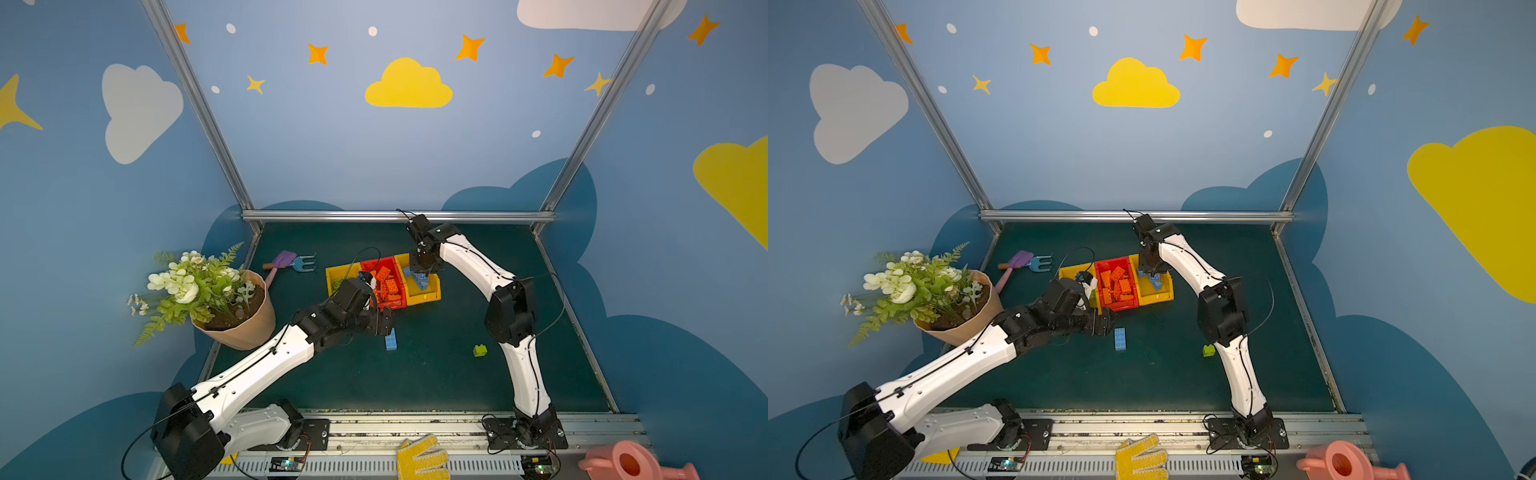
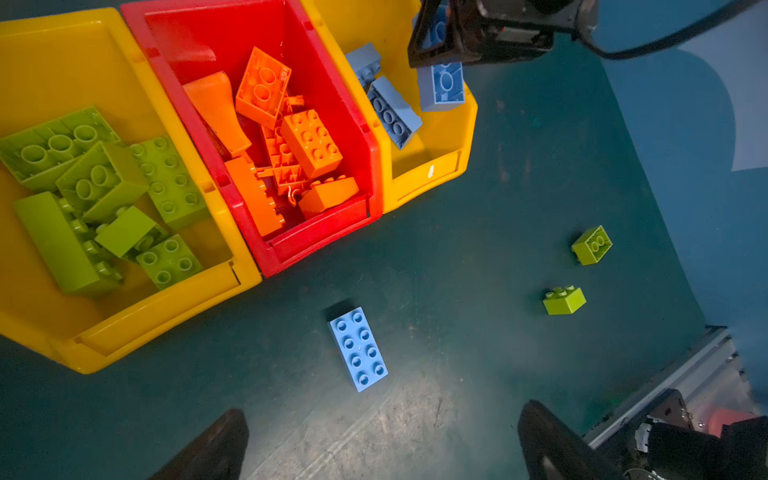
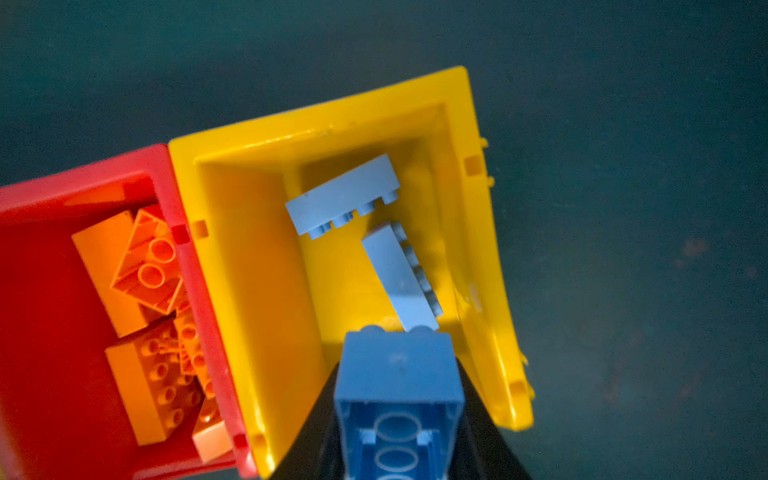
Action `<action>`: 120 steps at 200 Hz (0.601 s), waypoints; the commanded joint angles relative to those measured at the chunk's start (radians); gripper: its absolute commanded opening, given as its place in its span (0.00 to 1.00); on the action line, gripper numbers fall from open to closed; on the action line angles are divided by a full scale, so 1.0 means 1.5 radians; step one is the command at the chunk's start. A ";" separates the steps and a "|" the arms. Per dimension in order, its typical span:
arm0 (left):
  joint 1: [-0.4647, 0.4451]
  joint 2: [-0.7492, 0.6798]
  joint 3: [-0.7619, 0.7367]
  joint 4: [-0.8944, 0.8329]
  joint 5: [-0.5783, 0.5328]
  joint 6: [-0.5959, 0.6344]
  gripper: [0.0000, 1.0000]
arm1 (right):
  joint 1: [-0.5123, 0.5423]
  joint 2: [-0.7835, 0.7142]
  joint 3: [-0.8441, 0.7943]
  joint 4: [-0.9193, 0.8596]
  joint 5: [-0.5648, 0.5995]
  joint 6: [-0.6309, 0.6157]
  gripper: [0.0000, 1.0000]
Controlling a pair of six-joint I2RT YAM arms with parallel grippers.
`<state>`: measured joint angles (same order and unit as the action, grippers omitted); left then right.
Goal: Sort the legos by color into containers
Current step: 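Carry the held blue brick into the far yellow bin, release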
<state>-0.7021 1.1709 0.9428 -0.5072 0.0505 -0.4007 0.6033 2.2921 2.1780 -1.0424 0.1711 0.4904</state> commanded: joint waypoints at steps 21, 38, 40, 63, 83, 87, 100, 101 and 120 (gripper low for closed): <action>0.015 0.003 0.018 -0.050 -0.032 0.009 1.00 | -0.011 0.061 0.099 -0.064 -0.015 -0.023 0.55; 0.018 0.007 0.017 -0.056 -0.030 0.012 1.00 | -0.011 0.054 0.102 -0.066 -0.018 -0.021 0.71; 0.019 0.008 0.016 -0.055 -0.029 0.012 1.00 | -0.011 0.053 0.101 -0.066 -0.018 -0.020 0.72; 0.020 0.015 0.005 -0.040 -0.010 0.009 1.00 | -0.008 0.005 0.076 -0.072 -0.008 -0.012 0.76; 0.020 0.028 -0.006 -0.020 0.030 -0.004 1.00 | -0.007 -0.067 0.012 -0.073 0.001 -0.001 0.77; 0.020 0.031 -0.007 -0.018 0.040 -0.003 1.00 | -0.006 -0.083 -0.006 -0.072 0.002 0.000 0.78; 0.020 0.049 -0.008 -0.016 0.065 -0.009 1.00 | -0.006 -0.144 -0.061 -0.065 0.005 0.002 0.79; 0.020 0.050 -0.008 -0.016 0.066 -0.009 1.00 | -0.006 -0.149 -0.066 -0.064 0.005 0.003 0.79; 0.020 0.075 -0.010 -0.012 0.078 -0.035 1.00 | -0.005 -0.244 -0.160 -0.064 -0.002 0.008 0.84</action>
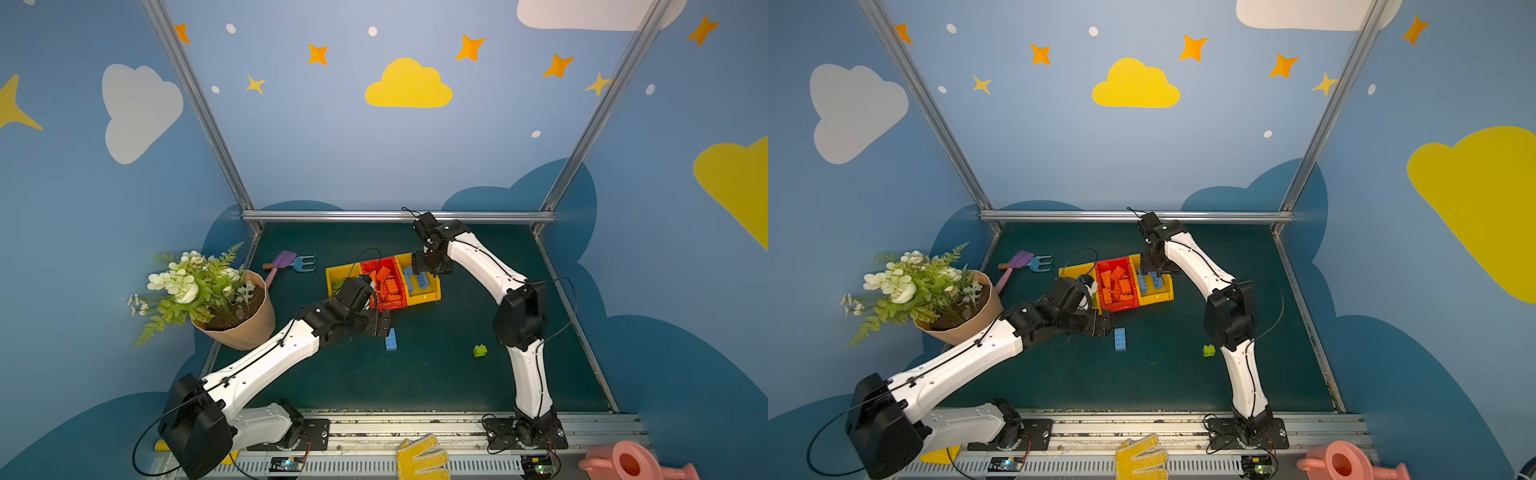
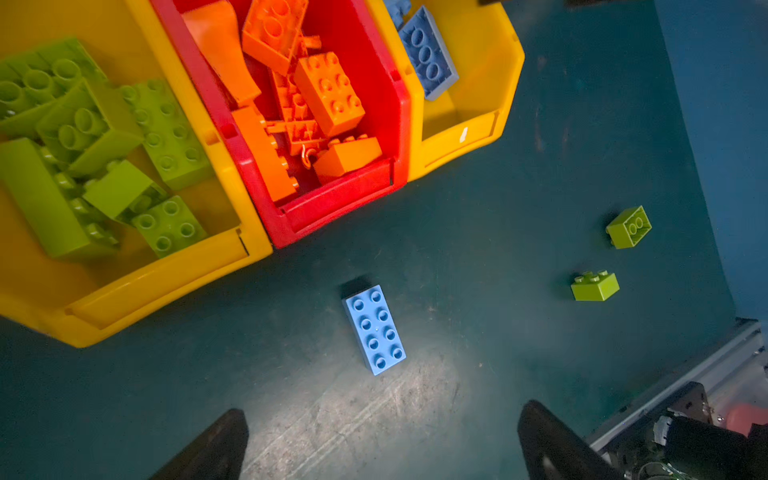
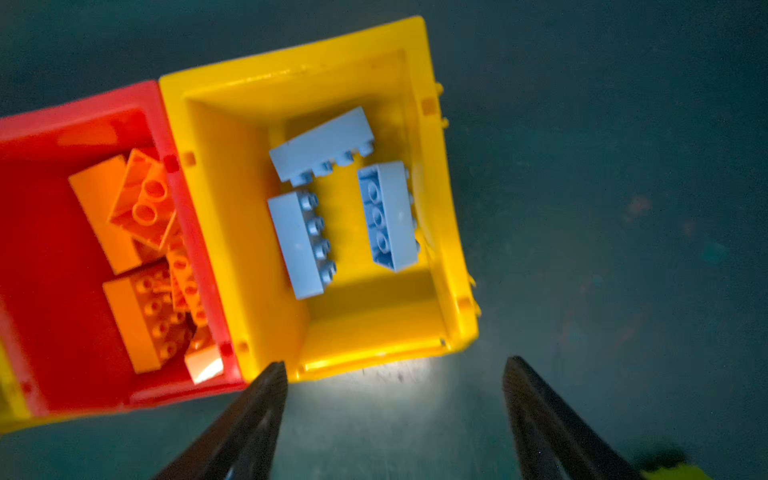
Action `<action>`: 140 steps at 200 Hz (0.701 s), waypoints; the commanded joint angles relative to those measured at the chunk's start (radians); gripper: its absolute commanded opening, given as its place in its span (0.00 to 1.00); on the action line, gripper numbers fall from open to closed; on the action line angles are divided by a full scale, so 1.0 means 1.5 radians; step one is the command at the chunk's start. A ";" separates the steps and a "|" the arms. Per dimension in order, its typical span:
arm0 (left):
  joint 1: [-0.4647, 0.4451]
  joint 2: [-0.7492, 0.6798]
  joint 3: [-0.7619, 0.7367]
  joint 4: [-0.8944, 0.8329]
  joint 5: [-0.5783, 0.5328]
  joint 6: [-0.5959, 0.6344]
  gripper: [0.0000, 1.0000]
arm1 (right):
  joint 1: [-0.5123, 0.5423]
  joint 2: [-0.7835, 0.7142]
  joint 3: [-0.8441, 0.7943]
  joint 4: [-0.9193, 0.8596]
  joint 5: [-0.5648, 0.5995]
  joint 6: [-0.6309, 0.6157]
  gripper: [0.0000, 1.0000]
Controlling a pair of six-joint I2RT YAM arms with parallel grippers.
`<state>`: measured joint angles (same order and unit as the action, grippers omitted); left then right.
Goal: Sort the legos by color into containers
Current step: 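Carry the held blue brick into the far yellow bin, release, then withdraw the right gripper while the left gripper lowers onto the last blue brick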
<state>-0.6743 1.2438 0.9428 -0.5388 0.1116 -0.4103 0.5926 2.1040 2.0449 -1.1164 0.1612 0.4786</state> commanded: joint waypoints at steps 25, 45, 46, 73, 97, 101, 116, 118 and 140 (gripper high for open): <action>-0.014 0.061 -0.025 0.031 0.025 -0.086 1.00 | 0.002 -0.245 -0.203 -0.018 -0.002 0.032 0.92; -0.043 0.096 -0.025 0.032 -0.016 -0.150 0.99 | 0.003 -0.338 -0.298 -0.027 -0.022 0.043 0.93; -0.046 0.096 -0.025 0.031 -0.017 -0.153 0.99 | 0.003 -0.343 -0.303 -0.027 -0.024 0.043 0.93; -0.072 0.151 -0.003 0.026 -0.040 -0.216 0.95 | 0.004 -0.460 -0.410 -0.041 -0.053 0.060 0.93; -0.075 0.214 0.030 0.012 -0.051 -0.251 0.84 | 0.003 -0.556 -0.485 -0.037 -0.078 0.066 0.93; -0.076 0.225 0.041 0.004 -0.054 -0.252 0.83 | 0.002 -0.571 -0.495 -0.036 -0.079 0.069 0.93; -0.082 0.266 0.074 -0.017 -0.071 -0.249 0.79 | 0.002 -0.621 -0.529 -0.028 -0.077 0.070 0.93; -0.083 0.270 0.079 -0.019 -0.073 -0.248 0.78 | 0.001 -0.626 -0.532 -0.026 -0.077 0.070 0.93; -0.088 0.315 0.112 -0.035 -0.085 -0.237 0.74 | -0.001 -0.670 -0.551 -0.034 -0.076 0.070 0.93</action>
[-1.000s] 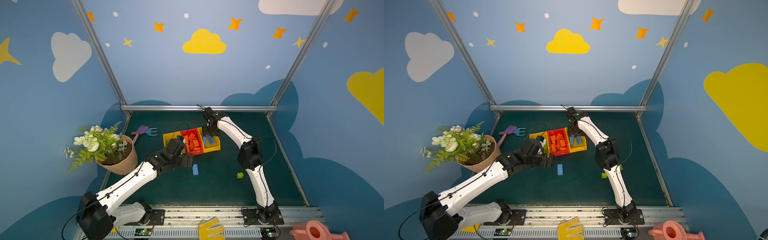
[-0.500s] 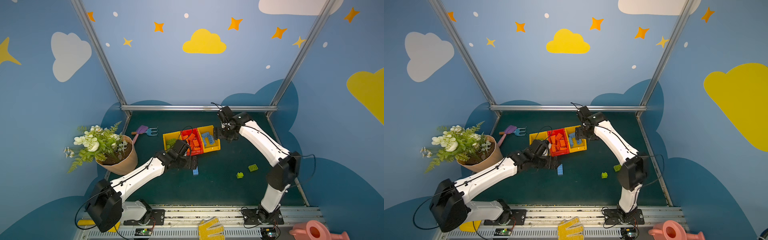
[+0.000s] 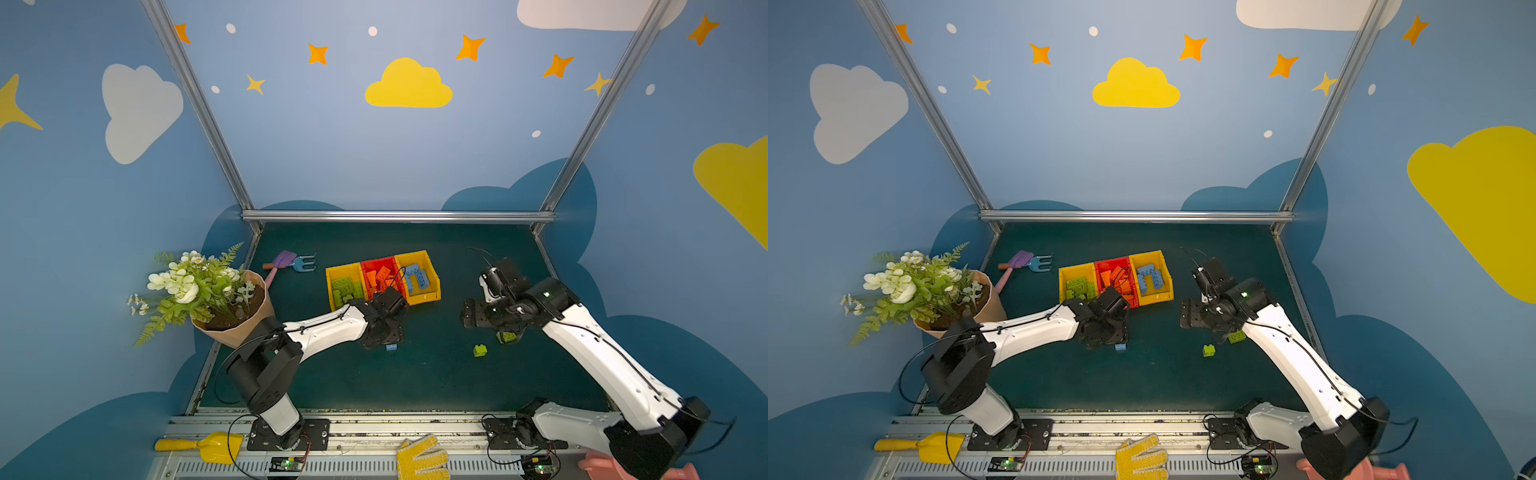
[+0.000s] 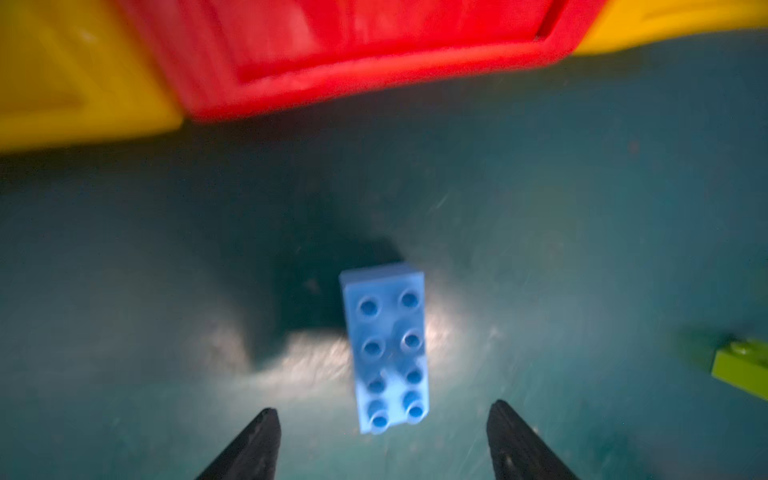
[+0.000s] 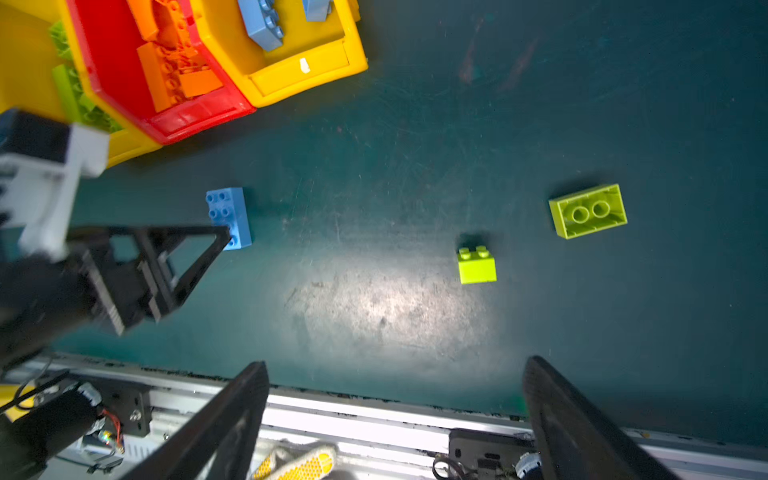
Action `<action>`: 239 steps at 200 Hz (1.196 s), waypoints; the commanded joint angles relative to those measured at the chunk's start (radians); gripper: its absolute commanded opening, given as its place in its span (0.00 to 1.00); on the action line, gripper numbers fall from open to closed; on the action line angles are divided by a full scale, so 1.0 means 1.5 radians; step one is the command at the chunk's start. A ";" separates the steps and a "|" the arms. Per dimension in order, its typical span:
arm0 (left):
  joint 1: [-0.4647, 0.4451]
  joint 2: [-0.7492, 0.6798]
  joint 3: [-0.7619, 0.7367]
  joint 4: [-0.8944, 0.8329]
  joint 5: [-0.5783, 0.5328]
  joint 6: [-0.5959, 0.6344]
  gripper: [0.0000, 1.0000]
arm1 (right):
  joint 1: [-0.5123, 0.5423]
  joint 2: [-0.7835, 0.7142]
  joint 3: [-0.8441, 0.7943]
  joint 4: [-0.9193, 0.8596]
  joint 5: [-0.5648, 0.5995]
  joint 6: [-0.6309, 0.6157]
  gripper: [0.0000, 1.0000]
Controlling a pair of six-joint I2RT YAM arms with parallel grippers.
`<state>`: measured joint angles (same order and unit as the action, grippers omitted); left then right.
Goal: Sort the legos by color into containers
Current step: 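Withdraw the right gripper while the left gripper lowers onto the last blue brick, then grasp the blue 2x4 brick with the left gripper, carry into far yellow bin, release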
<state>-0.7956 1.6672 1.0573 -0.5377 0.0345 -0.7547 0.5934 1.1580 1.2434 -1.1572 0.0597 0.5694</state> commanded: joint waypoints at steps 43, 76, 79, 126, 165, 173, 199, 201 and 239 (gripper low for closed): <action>-0.008 0.096 0.069 -0.054 -0.063 0.003 0.60 | -0.002 -0.082 -0.033 -0.023 -0.021 0.010 0.93; -0.008 0.128 0.087 -0.062 -0.063 0.010 0.50 | -0.003 -0.110 -0.033 -0.041 -0.017 0.013 0.93; -0.007 0.129 0.088 -0.063 -0.063 0.010 0.49 | -0.003 -0.113 -0.034 -0.044 -0.015 0.013 0.93; -0.009 0.155 0.129 -0.117 -0.079 0.022 0.16 | -0.005 -0.129 -0.028 -0.060 -0.006 0.013 0.93; -0.021 0.141 0.252 -0.220 -0.112 0.069 0.13 | -0.007 -0.130 -0.016 -0.058 -0.004 0.016 0.93; -0.021 0.145 0.290 -0.239 -0.117 0.082 0.13 | -0.007 -0.133 -0.016 -0.058 -0.002 0.020 0.93; -0.016 0.183 0.450 -0.297 -0.139 0.129 0.14 | -0.009 -0.143 -0.019 -0.056 0.004 0.029 0.93; -0.015 0.189 0.463 -0.301 -0.140 0.134 0.14 | -0.009 -0.144 -0.019 -0.057 0.005 0.029 0.93; 0.016 0.331 0.703 -0.369 -0.147 0.185 0.16 | -0.012 -0.159 -0.019 -0.074 0.027 0.049 0.93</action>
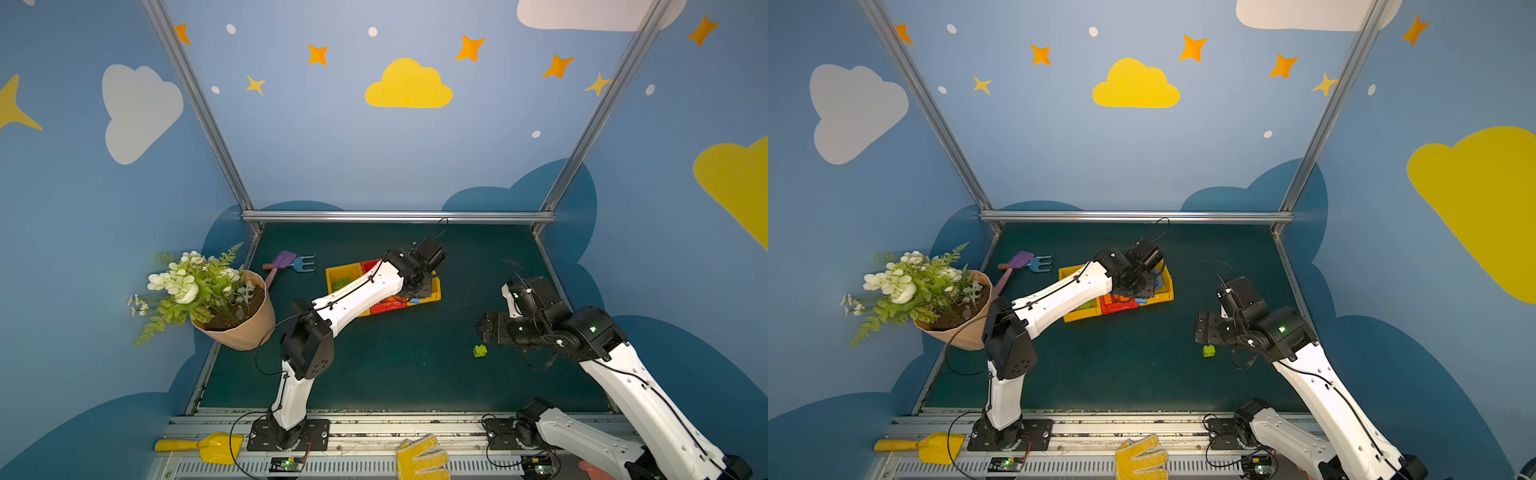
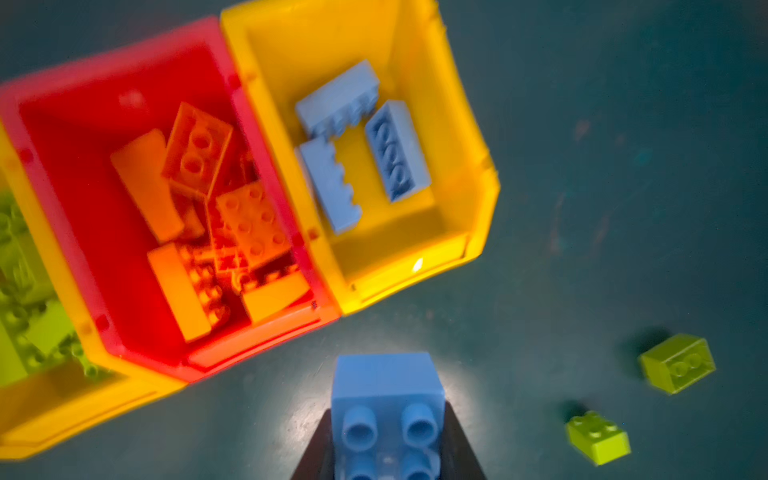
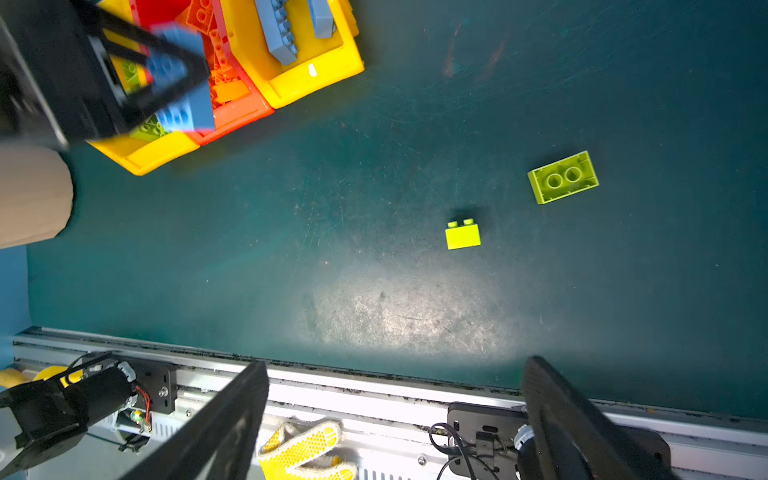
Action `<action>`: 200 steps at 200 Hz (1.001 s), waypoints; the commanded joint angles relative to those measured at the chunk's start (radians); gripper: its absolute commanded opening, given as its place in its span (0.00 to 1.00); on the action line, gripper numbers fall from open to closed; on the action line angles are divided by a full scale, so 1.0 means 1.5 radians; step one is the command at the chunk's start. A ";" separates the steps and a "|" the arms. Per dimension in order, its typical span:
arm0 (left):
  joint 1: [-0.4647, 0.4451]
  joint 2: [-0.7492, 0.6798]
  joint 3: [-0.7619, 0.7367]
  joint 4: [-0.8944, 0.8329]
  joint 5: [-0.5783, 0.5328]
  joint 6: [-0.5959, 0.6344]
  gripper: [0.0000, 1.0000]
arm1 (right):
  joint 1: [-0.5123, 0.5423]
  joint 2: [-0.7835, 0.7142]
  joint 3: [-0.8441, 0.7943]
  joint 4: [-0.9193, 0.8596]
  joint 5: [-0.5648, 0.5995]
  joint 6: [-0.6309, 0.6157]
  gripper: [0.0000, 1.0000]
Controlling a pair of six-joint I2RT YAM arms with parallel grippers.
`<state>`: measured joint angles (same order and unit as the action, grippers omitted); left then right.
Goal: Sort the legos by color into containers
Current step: 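Grasp the blue 2x4 brick with the left gripper, carry into far yellow bin, release, then raise the left gripper while the right gripper lowers onto the small lime brick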
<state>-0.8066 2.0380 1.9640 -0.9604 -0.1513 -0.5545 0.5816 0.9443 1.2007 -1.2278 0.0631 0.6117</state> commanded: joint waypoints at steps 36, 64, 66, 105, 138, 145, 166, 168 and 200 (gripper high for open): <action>0.063 0.189 0.247 -0.107 0.008 0.075 0.16 | -0.007 -0.033 0.017 -0.052 0.050 0.041 0.93; 0.088 0.243 0.323 -0.112 0.037 0.083 0.17 | -0.008 -0.034 0.028 -0.071 0.068 0.055 0.93; 0.089 0.246 0.326 -0.111 0.041 0.084 0.17 | -0.009 -0.034 0.028 -0.073 0.070 0.057 0.93; 0.110 0.279 0.350 -0.074 0.106 0.088 0.19 | -0.010 -0.034 0.020 -0.077 0.083 0.085 0.93; 0.122 0.291 0.351 -0.046 0.154 0.090 0.42 | -0.010 -0.034 -0.003 -0.072 0.081 0.107 0.93; 0.124 0.291 0.351 -0.042 0.159 0.092 0.50 | -0.009 -0.035 -0.011 -0.069 0.081 0.111 0.93; 0.125 0.289 0.351 -0.036 0.173 0.096 0.64 | -0.011 -0.031 -0.038 -0.060 0.081 0.121 0.93; 0.125 0.288 0.351 -0.036 0.174 0.096 0.65 | -0.011 -0.030 -0.040 -0.060 0.080 0.121 0.93; 0.129 0.259 0.333 -0.047 0.182 0.091 0.67 | -0.011 -0.020 -0.083 -0.034 0.071 0.121 0.93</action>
<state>-0.6209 2.4592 2.4714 -1.0222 0.0967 -0.4229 0.5701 0.9054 1.1164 -1.3022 0.1673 0.7799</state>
